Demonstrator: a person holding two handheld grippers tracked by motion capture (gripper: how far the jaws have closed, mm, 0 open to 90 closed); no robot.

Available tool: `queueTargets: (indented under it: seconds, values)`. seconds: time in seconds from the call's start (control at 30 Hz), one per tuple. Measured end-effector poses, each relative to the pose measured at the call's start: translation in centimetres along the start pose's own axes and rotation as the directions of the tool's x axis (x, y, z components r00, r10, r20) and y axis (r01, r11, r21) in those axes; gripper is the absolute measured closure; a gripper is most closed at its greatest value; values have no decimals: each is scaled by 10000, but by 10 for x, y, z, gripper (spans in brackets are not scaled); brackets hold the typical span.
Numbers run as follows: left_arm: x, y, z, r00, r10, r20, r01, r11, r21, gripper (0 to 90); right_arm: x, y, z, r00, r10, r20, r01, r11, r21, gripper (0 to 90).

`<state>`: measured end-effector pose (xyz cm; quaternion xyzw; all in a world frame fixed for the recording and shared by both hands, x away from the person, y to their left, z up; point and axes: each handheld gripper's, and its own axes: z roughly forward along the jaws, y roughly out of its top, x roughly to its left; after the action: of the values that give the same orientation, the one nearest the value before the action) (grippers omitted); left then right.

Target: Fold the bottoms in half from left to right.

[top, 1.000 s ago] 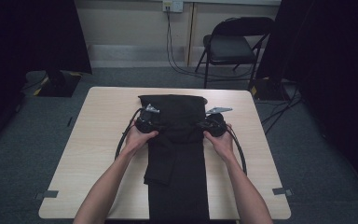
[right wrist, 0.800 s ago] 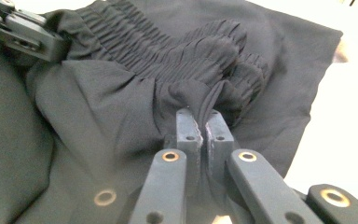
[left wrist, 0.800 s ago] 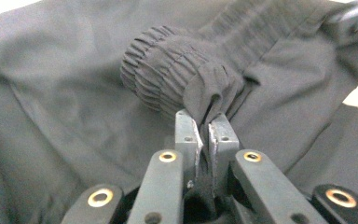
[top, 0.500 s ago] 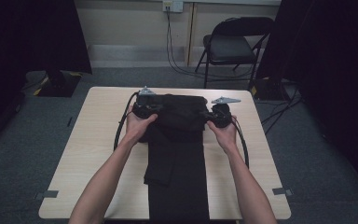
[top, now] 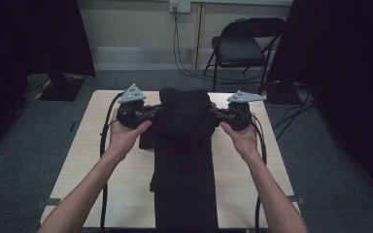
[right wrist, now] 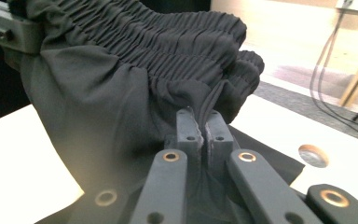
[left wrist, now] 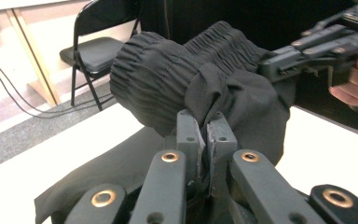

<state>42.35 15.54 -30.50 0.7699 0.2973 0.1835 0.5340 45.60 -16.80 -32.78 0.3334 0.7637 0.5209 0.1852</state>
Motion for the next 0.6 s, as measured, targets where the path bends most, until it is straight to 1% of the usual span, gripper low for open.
queueTargets:
  seconds: [0.03, 0.07, 0.1, 0.13, 0.17, 0.2, 0.23, 0.27, 0.3, 0.33, 0.37, 0.4, 0.43, 0.5, 0.53, 0.57, 0.6]
  values:
    - [-7, -4, -6, 10000, -74, 7, 74, 9999, 78, 865, 4, -1, -4, 9999, -7, -103, 7, 10000, -1, 871]
    - [-15, -10, -11, 9997, -37, 228, 35, 10000, 73, 865, 9, -4, -9, 9997, -115, -214, 116, 9999, 70, 871]
    - [-15, -10, -11, 9997, -37, 228, 35, 10000, 73, 865, 14, -8, -14, 9995, -216, -249, 220, 9996, 160, 871]
    - [-31, -28, -17, 9987, 182, 475, -195, 9995, 264, 865, 20, -15, -18, 9992, -208, -350, 219, 9993, 300, 871]
    - [-31, -28, -17, 9987, 182, 475, -195, 9995, 264, 865, 20, -15, -18, 9992, -208, -350, 219, 9993, 300, 871]
    - [-37, -53, -16, 9974, -111, 709, 64, 9979, 652, 865, 30, -30, -23, 9977, -381, -562, 416, 9971, 636, 871]
    - [-39, -67, -14, 9975, -161, 687, 96, 9955, 938, 865, 32, -37, -23, 9974, -385, -612, 436, 9955, 845, 871]
    - [-41, -82, -11, 9959, -429, 801, 330, 9922, 1204, 865, 35, -47, -21, 9974, -370, -626, 443, 9918, 1199, 871]
    - [-44, -96, -8, 9946, -567, 868, 440, 9890, 1416, 865, 38, -57, -21, 9972, -332, -676, 428, 9884, 1457, 871]
    - [-46, -109, -5, 9936, -587, 966, 410, 9837, 1751, 865, 40, -68, -20, 9965, -227, -806, 357, 9857, 1645, 871]
    - [-46, -109, -5, 9936, -587, 966, 410, 9837, 1751, 865, 40, -68, -20, 9965, -227, -806, 357, 9857, 1645, 871]
    - [-49, -132, 2, 9903, -877, 1078, 601, 9696, 2371, 865, 46, -91, -16, 9948, -139, -1012, 357, 9756, 2165, 871]
    - [-49, -132, 2, 9903, -877, 1078, 601, 9696, 2371, 865, 46, -91, -16, 9948, -139, -1012, 357, 9756, 2165, 871]
    - [-51, -149, 9, 9899, -943, 1055, 592, 9532, 2966, 865, 52, -115, -9, 9932, -139, -1160, 461, 9588, 2803, 871]
    - [-52, -161, 16, 9925, -691, 1012, 297, 9368, 3487, 865, 55, -135, -2, 9920, -23, -1262, 434, 9450, 3241, 870]
    - [-52, -161, 16, 9925, -691, 1012, 297, 9368, 3487, 865, 55, -135, -2, 9920, -23, -1262, 434, 9450, 3241, 870]
    - [-50, -167, 22, 9931, -774, 886, 404, 9316, 3614, 865, 56, -142, 2, 9917, -60, -1284, 504, 9372, 3453, 870]
